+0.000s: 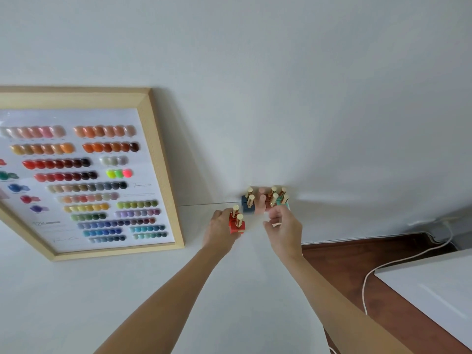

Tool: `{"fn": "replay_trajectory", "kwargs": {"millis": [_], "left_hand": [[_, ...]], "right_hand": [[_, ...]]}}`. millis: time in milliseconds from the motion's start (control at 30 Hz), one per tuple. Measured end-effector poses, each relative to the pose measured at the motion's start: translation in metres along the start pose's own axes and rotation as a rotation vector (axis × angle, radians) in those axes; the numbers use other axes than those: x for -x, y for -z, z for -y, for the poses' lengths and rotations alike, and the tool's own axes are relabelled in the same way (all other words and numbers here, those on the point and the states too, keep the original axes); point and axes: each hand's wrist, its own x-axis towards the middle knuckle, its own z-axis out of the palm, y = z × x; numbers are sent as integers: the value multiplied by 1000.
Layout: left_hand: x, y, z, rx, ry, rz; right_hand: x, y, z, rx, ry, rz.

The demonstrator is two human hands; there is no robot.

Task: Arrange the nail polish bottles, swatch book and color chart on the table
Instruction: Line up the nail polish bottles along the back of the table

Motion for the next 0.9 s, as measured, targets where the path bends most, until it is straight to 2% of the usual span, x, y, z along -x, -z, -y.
{"fn": "replay_trajectory", "kwargs": {"millis": [133,367,600,900], "left_hand": [[-5,-5,0,49,25,-75],[-24,-4,-2,111,43,-186],[-38,-5,-10,168,98,-193],[-36,-7,-15,129,114,-183]], "right_hand": [[-16,9,-21,40,-118,-68],[-44,8,-37,124,-220,17],[-55,3,-42,132,-190,22],[-57,3,-43,159,-165,34]]}}
